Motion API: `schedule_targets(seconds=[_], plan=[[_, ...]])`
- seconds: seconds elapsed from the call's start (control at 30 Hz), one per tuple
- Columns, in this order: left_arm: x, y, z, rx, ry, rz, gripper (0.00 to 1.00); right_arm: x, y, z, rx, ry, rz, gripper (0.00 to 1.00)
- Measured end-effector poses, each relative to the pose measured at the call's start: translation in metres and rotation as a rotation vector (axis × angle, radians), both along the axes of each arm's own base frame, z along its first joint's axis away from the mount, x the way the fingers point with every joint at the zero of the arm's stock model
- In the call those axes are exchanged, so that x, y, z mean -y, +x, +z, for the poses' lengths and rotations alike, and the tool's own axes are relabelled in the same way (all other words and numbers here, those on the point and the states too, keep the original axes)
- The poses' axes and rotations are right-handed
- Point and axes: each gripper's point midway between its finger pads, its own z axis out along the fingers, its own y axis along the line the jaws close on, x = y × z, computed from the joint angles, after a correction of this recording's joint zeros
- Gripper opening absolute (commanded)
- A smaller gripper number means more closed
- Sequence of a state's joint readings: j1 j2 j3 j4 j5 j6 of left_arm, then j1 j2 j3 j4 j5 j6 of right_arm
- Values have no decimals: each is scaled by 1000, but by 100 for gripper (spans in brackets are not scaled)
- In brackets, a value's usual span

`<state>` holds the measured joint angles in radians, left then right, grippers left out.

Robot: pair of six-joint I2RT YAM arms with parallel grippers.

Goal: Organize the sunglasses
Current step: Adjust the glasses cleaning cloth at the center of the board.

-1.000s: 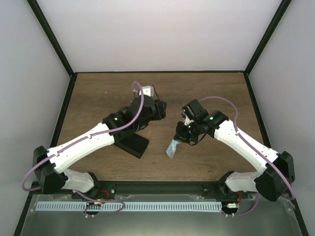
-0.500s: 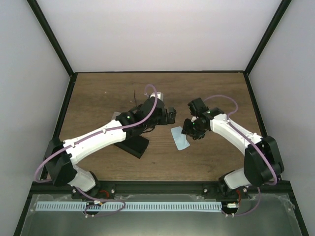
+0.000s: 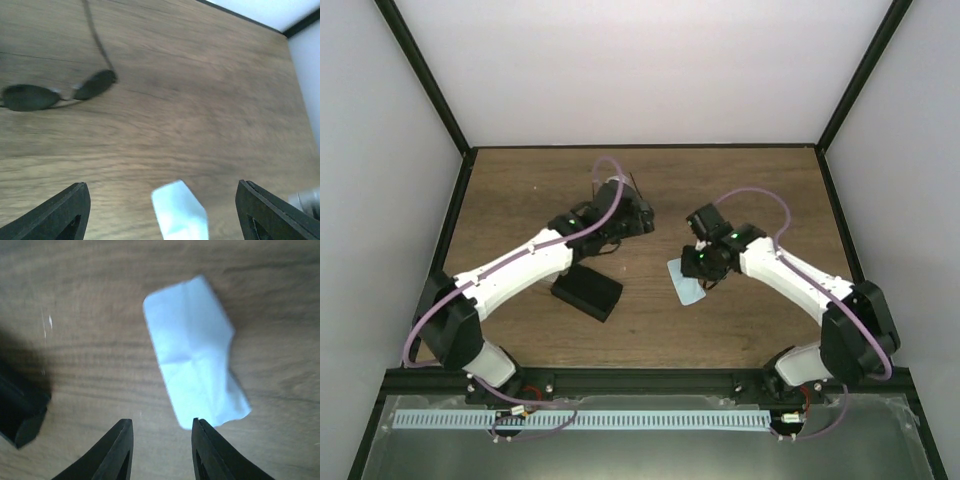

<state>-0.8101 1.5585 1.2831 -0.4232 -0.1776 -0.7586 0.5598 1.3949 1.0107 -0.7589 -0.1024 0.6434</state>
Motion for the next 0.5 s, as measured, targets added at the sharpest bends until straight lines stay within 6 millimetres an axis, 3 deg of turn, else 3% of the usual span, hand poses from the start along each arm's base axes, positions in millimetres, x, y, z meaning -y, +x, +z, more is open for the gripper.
schedule_targets(seconds=[0.1,0.2,0.3,0.5], plan=[[-33,17,-7,-26,0,76,83,-17,-19,-13,-42,-25,70,33],[-52,29,-8,-39,-1,120,83,-20,-30,-25,-72,-32,88,29],[-55,27,-11,-46,-3,120,83,-18,-41,-40,-120,-49,90,28],[-58,16,-22,-73,7,101,83,-32,-63,-74,-220,-116,148,30]])
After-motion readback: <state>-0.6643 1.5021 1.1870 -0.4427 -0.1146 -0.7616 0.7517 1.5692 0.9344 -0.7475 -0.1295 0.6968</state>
